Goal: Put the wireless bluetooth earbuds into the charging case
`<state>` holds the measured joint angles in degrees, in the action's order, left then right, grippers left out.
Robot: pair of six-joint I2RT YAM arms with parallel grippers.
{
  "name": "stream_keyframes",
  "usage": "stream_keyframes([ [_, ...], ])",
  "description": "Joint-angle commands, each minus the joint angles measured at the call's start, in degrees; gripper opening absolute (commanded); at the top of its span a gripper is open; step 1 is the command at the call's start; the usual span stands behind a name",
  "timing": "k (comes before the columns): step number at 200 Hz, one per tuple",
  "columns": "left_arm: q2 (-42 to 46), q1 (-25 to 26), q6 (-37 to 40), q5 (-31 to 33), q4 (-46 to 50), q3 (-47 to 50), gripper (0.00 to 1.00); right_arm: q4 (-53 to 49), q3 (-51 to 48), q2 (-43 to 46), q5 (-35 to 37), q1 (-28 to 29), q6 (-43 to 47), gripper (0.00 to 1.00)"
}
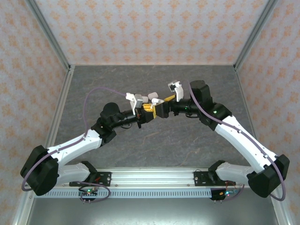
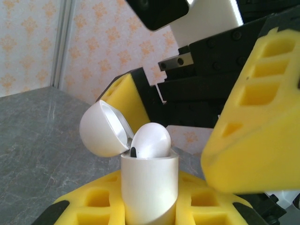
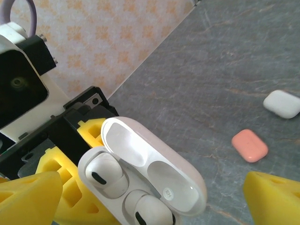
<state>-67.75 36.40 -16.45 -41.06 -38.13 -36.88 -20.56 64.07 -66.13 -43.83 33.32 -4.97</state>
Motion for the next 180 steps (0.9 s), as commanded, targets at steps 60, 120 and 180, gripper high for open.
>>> stream_keyframes([
  [60,0.91,0.42,1.68,0.96,-1.80,0.23,0.00,6.72,-0.36,3.60,-7.68,-0.08,-0.91,0.99],
  [120,1.34,0.42,2.13,1.65,-1.12,0.37,0.00,4.99,-0.70,6.08,-7.85,-0.05,-0.05,0.99],
  [180,1.23,0.42,2.22,1.97,-0.49,0.00,0.00,0.41,0.39,6.49,1.84,-0.05,1.01,0.99],
])
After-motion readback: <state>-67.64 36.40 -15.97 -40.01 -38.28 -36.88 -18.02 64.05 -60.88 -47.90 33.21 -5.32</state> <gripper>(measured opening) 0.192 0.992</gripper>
